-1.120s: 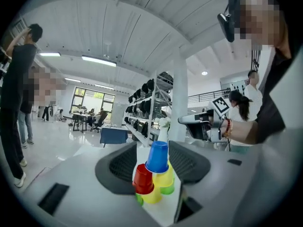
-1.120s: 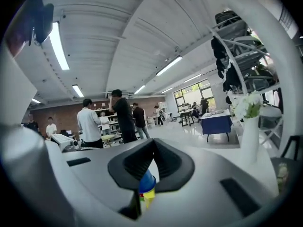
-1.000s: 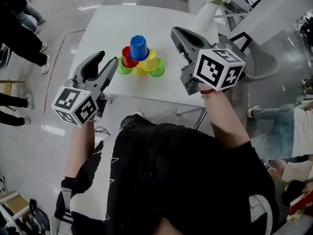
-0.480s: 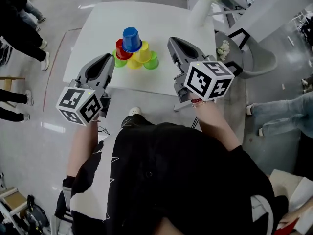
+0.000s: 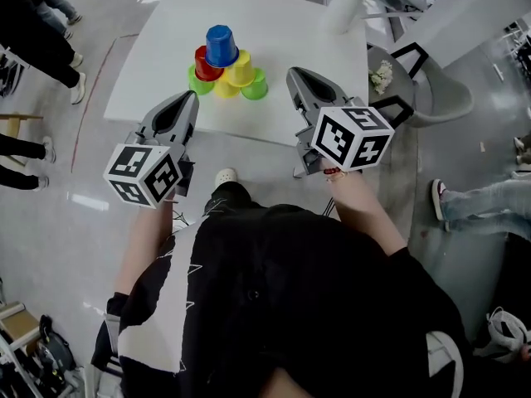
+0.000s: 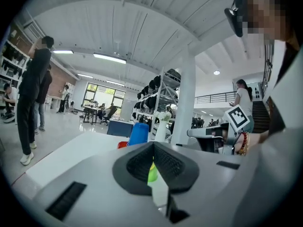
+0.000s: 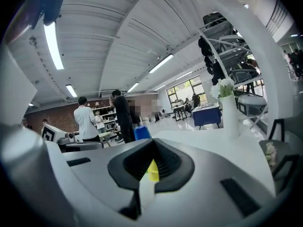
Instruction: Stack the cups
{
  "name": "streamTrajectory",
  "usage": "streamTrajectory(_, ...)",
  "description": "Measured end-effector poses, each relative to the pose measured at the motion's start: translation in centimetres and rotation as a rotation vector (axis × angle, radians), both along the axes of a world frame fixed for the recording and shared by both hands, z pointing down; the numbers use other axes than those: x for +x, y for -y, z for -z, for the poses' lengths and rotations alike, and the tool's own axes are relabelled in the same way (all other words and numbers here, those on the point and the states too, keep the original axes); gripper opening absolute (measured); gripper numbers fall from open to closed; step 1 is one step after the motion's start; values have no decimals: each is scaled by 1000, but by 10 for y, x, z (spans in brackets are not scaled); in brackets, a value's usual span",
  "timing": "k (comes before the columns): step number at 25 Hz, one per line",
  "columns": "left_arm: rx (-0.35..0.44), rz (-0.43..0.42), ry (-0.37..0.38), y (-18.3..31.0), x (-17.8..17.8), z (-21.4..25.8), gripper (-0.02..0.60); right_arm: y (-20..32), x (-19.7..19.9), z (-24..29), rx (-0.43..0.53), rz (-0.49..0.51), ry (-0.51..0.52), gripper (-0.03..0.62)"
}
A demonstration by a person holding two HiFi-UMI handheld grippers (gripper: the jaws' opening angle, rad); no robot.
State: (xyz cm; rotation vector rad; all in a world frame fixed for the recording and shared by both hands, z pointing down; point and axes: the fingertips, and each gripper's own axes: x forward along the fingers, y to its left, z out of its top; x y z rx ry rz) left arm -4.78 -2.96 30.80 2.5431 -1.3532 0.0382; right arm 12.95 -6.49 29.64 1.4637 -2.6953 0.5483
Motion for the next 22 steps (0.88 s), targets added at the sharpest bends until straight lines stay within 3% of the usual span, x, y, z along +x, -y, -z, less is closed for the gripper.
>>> streamTrajectory(22, -30, 35, 11, 5, -4, -17, 11, 3, 6, -37, -64, -1, -38, 2)
